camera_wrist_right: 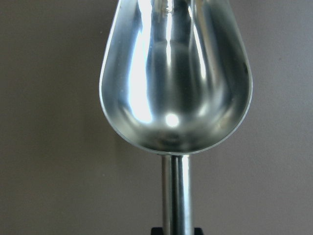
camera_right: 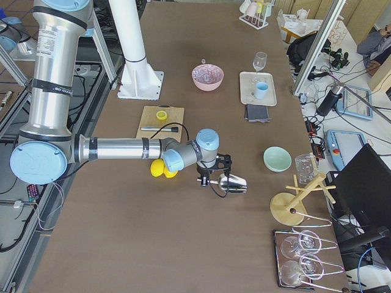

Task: Put ice in cup with scoop
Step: 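Lower the scoop onto the table and open the right gripper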

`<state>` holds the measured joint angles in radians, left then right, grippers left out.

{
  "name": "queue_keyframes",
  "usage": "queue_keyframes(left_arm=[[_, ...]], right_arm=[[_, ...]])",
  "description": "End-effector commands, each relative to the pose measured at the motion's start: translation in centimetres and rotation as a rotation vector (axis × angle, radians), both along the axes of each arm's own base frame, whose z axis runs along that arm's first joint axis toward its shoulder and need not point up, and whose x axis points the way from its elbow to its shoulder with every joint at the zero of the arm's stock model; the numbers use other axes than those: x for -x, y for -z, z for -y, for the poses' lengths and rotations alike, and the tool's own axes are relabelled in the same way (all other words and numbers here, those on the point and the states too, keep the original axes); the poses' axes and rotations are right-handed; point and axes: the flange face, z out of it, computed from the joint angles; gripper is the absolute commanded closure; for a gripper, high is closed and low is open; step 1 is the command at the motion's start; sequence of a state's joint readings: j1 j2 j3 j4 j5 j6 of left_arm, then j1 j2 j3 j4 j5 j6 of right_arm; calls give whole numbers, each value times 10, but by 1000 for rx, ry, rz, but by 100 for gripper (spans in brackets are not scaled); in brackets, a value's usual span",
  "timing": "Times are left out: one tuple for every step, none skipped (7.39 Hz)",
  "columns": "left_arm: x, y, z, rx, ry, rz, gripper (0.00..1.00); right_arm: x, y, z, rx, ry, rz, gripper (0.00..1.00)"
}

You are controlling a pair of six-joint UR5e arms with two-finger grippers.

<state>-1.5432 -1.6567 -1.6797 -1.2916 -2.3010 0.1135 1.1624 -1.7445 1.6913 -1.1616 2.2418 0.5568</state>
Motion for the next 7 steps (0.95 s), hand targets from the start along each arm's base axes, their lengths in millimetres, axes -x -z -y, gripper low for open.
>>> queue_keyframes(left_arm=[[0, 1, 0, -2, 0, 0, 1], [0, 1, 0, -2, 0, 0, 1], [0, 1, 0, -2, 0, 0, 1], [0, 1, 0, -2, 0, 0, 1], [0, 1, 0, -2, 0, 0, 1], [1, 1, 0, -2, 1, 0, 1], [0, 1, 0, -3, 0, 0, 1]], right_arm=[[0, -14, -2, 0, 4, 5, 100], [1, -17, -2, -14, 5, 16, 100], [1, -19, -3, -7, 8, 23, 95], [2, -17, -2, -7, 13, 33, 60], [2, -17, -3, -6, 13, 34, 24], [1, -16, -3, -13, 19, 38, 0], [2, -13, -4, -10, 24, 52, 0]])
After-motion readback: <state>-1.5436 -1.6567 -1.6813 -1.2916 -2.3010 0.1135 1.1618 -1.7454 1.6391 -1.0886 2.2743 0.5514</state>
